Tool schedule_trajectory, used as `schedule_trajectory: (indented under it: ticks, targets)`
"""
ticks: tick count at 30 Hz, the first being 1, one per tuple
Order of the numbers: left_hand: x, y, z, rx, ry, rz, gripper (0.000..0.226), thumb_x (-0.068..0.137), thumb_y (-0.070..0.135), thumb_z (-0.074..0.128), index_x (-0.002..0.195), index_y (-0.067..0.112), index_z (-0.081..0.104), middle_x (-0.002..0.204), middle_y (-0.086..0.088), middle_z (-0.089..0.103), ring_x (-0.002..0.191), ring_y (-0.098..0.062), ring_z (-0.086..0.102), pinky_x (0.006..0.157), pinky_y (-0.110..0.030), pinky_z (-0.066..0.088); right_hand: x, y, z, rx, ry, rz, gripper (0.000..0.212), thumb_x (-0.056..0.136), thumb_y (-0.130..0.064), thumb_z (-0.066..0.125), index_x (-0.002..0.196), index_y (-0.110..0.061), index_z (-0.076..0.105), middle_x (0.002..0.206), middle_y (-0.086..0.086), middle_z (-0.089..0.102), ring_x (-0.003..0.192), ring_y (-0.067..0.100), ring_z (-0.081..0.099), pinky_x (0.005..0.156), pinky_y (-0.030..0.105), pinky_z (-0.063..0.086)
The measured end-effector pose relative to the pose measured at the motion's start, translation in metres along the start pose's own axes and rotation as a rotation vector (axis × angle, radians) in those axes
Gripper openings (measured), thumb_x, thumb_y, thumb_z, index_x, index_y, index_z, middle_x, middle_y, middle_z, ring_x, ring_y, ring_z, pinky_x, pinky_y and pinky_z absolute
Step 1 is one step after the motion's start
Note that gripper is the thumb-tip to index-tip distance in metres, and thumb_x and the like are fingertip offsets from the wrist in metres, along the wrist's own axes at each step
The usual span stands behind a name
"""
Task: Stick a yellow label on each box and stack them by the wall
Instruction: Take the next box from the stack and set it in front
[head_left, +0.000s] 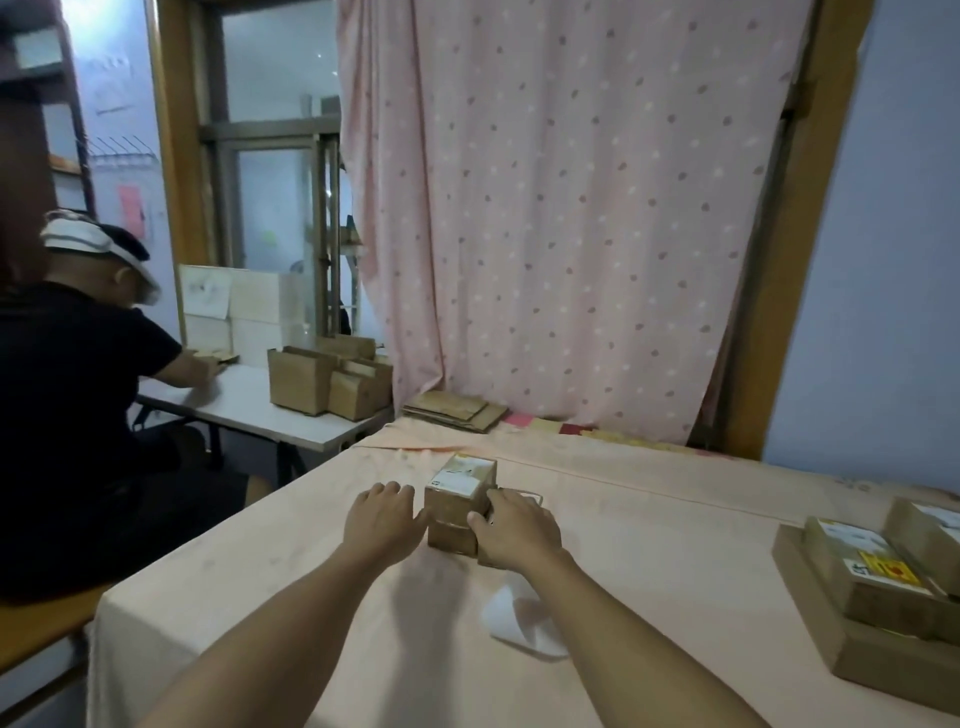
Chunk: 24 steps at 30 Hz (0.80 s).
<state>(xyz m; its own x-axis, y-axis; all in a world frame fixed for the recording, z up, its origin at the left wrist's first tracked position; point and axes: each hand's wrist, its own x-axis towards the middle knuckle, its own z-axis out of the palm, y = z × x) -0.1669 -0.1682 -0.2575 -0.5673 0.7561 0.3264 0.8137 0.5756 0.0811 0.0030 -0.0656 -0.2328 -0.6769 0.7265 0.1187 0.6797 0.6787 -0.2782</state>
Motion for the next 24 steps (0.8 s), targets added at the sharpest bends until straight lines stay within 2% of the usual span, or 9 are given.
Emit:
schedule_trajectory:
  ticks: [7,13,15,16,18,19,20,22,24]
  targets:
    - [0.02,0.004,0.024,-0.29,-0.083,-0.09,0.055,0.1,0.055,0.033,0.135,0.018,0.051,0.136,-0.004,0.058,0.125,-0.025,0.05,0.097,-0.04,0.041,0.027,0.002,0.028,0.073,0.013,0.088,0.063,0.096,-0.063,0.03,0.142,-0.025,0.047,0.146,0.0,0.054,0.137,0.027,0.045,0.114,0.049,0.029]
    - [0.029,0.019,0.036,-0.715,-0.074,-0.251,0.044,0.098,0.051,0.038,0.119,0.021,0.063,0.117,-0.001,0.069,0.1,-0.02,0.06,0.085,-0.037,0.049,0.034,-0.003,0.037,0.182,0.016,0.07,0.051,0.1,-0.06,0.027,0.126,-0.027,0.055,0.136,0.0,0.06,0.129,0.027,0.051,0.107,0.048,0.038]
    - [0.028,0.023,0.036,-0.814,-0.052,-0.257,0.043,0.102,0.046,0.037,0.117,0.017,0.065,0.114,-0.003,0.07,0.097,-0.02,0.061,0.084,-0.037,0.049,0.039,-0.002,0.04,0.307,0.012,0.077,0.05,0.096,-0.063,0.029,0.121,-0.03,0.057,0.128,-0.002,0.063,0.121,0.024,0.055,0.097,0.044,0.047]
    - [0.027,0.024,0.037,-0.84,-0.03,-0.249,0.044,0.104,0.045,0.036,0.117,0.016,0.066,0.112,-0.003,0.071,0.098,-0.022,0.062,0.085,-0.037,0.05,0.04,-0.002,0.04,0.382,0.017,0.086,0.047,0.096,-0.062,0.032,0.121,-0.031,0.057,0.124,-0.002,0.064,0.113,0.022,0.057,0.086,0.036,0.05]
    - [0.025,0.025,0.037,-0.885,0.016,-0.249,0.043,0.105,0.044,0.037,0.116,0.016,0.068,0.11,-0.002,0.071,0.1,-0.022,0.063,0.087,-0.038,0.05,0.04,-0.004,0.038,0.505,0.027,0.113,0.038,0.101,-0.055,0.039,0.121,-0.029,0.059,0.121,-0.003,0.064,0.101,0.017,0.056,0.064,0.022,0.043]
    - [0.025,0.026,0.037,-0.92,0.04,-0.259,0.041,0.104,0.044,0.04,0.114,0.017,0.069,0.108,-0.001,0.072,0.1,-0.022,0.063,0.086,-0.038,0.051,0.04,-0.004,0.037,0.559,0.034,0.119,0.034,0.101,-0.051,0.042,0.118,-0.028,0.06,0.12,-0.003,0.065,0.101,0.017,0.057,0.062,0.021,0.041]
    - [0.024,0.028,0.036,-0.957,0.064,-0.273,0.039,0.104,0.043,0.042,0.111,0.017,0.071,0.106,-0.001,0.073,0.099,-0.021,0.064,0.084,-0.037,0.051,0.04,-0.003,0.037,0.601,0.047,0.119,0.031,0.101,-0.049,0.044,0.116,-0.028,0.061,0.121,-0.003,0.066,0.104,0.018,0.059,0.066,0.025,0.045]
    - [0.021,0.035,0.031,-1.012,0.118,-0.295,0.037,0.103,0.042,0.046,0.108,0.016,0.073,0.102,-0.001,0.073,0.094,-0.018,0.064,0.077,-0.032,0.049,0.038,-0.002,0.034,0.674,0.097,0.117,0.032,0.101,-0.045,0.047,0.123,-0.027,0.062,0.125,-0.002,0.066,0.114,0.021,0.06,0.087,0.033,0.049]
    - [0.017,0.049,0.027,-1.085,0.166,-0.319,0.036,0.103,0.041,0.047,0.11,0.017,0.074,0.102,0.0,0.074,0.092,-0.015,0.064,0.077,-0.03,0.05,0.033,0.0,0.028,0.756,0.17,0.126,0.038,0.103,-0.04,0.048,0.136,-0.025,0.058,0.13,-0.002,0.065,0.118,0.02,0.059,0.092,0.029,0.046]
